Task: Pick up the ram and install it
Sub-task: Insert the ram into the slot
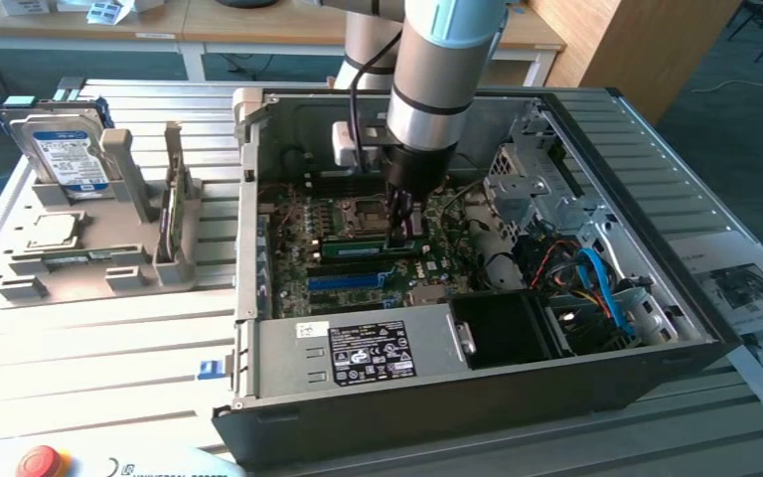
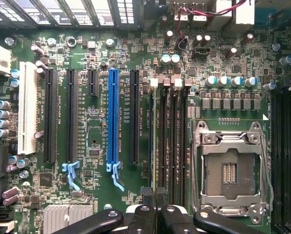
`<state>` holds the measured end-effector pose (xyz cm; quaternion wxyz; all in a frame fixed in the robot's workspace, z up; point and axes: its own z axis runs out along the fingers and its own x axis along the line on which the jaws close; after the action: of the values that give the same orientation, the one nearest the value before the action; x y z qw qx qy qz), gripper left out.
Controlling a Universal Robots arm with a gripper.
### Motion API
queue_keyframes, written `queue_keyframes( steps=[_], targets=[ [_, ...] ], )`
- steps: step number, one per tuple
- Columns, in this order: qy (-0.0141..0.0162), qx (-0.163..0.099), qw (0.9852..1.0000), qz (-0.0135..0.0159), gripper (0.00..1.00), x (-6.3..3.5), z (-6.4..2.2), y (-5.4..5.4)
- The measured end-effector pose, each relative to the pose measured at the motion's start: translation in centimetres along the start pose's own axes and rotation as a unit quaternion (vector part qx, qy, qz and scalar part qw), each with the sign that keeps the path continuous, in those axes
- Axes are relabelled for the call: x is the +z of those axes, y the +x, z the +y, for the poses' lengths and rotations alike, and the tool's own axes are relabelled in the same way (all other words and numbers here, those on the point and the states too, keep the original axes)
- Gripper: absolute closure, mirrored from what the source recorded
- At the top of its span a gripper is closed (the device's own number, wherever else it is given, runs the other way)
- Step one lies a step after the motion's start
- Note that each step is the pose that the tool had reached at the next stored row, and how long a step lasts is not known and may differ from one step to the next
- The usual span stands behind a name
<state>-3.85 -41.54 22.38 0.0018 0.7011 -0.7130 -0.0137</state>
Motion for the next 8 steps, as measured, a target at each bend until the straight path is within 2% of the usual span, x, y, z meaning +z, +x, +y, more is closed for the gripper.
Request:
queue_keyframes(
  steps=[8],
  targets=[
    [0.0000,0.000,1.0000,0.0000,0.88,0.02,0.00,0.00]
  ],
)
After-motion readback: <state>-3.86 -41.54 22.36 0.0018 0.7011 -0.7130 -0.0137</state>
